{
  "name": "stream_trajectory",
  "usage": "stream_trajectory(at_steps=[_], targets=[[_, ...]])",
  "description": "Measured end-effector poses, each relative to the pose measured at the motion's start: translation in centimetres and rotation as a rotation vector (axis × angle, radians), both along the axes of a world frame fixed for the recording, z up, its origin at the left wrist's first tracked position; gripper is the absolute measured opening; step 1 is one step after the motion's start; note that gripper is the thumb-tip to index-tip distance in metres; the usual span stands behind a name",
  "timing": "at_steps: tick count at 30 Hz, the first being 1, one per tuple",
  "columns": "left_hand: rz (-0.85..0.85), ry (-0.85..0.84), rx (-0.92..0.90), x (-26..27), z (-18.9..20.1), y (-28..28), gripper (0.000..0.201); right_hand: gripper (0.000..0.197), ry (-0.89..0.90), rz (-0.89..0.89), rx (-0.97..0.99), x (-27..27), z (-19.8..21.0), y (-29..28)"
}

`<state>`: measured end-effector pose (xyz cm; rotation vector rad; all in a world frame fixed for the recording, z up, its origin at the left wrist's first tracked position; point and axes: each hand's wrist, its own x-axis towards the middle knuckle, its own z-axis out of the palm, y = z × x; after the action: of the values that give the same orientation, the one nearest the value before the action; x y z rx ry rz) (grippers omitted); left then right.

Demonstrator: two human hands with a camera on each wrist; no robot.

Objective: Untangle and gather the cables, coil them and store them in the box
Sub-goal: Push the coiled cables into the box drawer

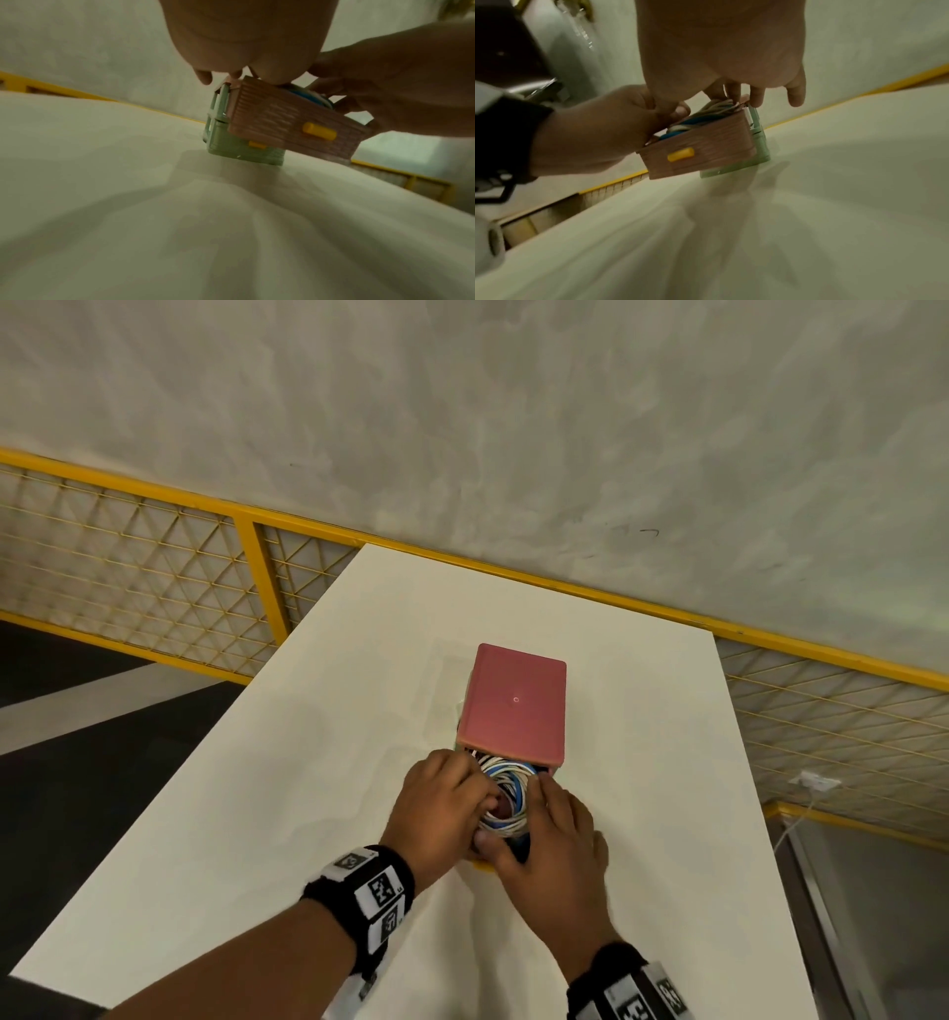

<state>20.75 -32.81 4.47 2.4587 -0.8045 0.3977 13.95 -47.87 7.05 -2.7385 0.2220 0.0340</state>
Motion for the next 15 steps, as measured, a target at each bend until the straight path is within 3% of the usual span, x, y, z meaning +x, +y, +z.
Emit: stream_trajectory(at_steps=[2,6,9,15], targets=[[-0.147,-0.024,0.026,-0.3,-0.7,0.9,0.026,0.111,0.126,0.069,-0.022,-0.3,0.7,-0.6],[-0.301,-0.015,0.245,-1.4,-1.9,3.7,0.075,0.131,0.218,0.212,-0.153,-0.2,0.5,-2.1],[-0.310,-0.081,0.427,-1.0,-2.0,4.0,0.073,0.113,0.107,0.236,-0.282,0.1,-1.0,-2.5],[-0.249,-0.105,0.461,-0.4,-1.5,3.1,0.061,0.089,-0.134,0.238,-0.309,0.8,-2.1,-2.7]])
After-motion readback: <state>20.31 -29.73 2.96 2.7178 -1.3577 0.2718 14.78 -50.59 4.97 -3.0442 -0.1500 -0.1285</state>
